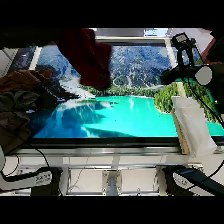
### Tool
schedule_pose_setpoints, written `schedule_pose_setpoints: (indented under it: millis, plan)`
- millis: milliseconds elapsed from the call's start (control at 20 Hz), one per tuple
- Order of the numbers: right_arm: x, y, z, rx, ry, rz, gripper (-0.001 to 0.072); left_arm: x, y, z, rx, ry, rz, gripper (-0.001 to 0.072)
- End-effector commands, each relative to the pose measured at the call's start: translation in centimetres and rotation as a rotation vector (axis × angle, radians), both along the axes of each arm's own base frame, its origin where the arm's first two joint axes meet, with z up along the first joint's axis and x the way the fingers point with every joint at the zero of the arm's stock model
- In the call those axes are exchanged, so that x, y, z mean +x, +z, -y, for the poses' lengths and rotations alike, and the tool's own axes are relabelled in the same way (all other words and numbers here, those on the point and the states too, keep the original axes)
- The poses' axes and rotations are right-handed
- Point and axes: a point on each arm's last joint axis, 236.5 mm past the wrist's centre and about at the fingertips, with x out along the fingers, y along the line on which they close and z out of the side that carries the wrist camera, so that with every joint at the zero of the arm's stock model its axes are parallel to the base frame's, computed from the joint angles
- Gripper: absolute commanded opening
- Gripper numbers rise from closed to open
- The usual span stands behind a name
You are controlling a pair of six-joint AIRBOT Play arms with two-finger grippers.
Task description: Fold the shirts.
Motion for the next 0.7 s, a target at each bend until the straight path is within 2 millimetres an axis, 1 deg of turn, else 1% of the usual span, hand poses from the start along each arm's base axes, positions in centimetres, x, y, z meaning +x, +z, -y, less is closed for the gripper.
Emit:
schedule_pose_setpoints:
  millis: [0,50,100,150,200,250,300,350,450,500,550,600,650]
  plan:
    - [-1.4,0.5,4.3,-0.174,-0.073,-0.025,0.0409,-2.0,-7.1,3.0,0.273,-0.088,-0.112,0.0036]
    - [-1.4,0.5,4.2,-0.163,-0.079,-0.025,0.041,-1.2,-8.8,3.2,0.329,-0.058,-0.135,0.0245]
    - [-1.3,0.5,4.1,-0.152,-0.083,-0.021,0.041,0.0,-10.3,3.4,0.367,-0.008,-0.155,0.0549]
    - [-1.3,0.5,4.0,-0.149,-0.081,-0.02,0.0411,1.3,-11.6,3.7,0.392,0.044,-0.17,0.0695]
    - [-1.2,0.4,4.0,-0.15,-0.082,-0.023,0.0412,2.3,-12.9,4.1,0.405,0.076,-0.189,0.0697]
    - [-1.2,0.1,4.1,-0.137,-0.088,-0.031,0.0412,2.8,-14.2,5.2,0.405,0.07,-0.214,0.0697]
    - [-1.2,-0.7,4.1,-0.107,-0.099,-0.051,0.0412,2.9,-15.8,6.2,0.405,0.056,-0.264,0.0697]
    - [-1.4,-1.9,4.5,-0.082,-0.113,-0.083,0.0412,2.8,-17.8,7.3,0.414,0.033,-0.321,0.0697]
    - [-2.4,-5.5,6.0,-0.028,-0.177,-0.181,0.0413,1.5,-23.0,9.5,0.476,-0.061,-0.444,0.0697]
    - [-3.2,-7.5,6.7,0.003,-0.208,-0.245,0.0413,0.7,-25.3,10.4,0.505,-0.107,-0.497,0.0698]
    - [-4.1,-9.1,7.4,0.032,-0.234,-0.298,0.0413,-0.2,-27.5,11.4,0.533,-0.15,-0.544,0.0697]
    - [-5.0,-10.4,8.1,0.053,-0.262,-0.341,0.0413,-0.6,-29.4,12.2,0.558,-0.176,-0.567,0.0698]
    - [-5.7,-11.4,8.8,0.066,-0.285,-0.369,0.0413,-0.9,-31.3,12.9,0.591,-0.196,-0.582,0.0698]
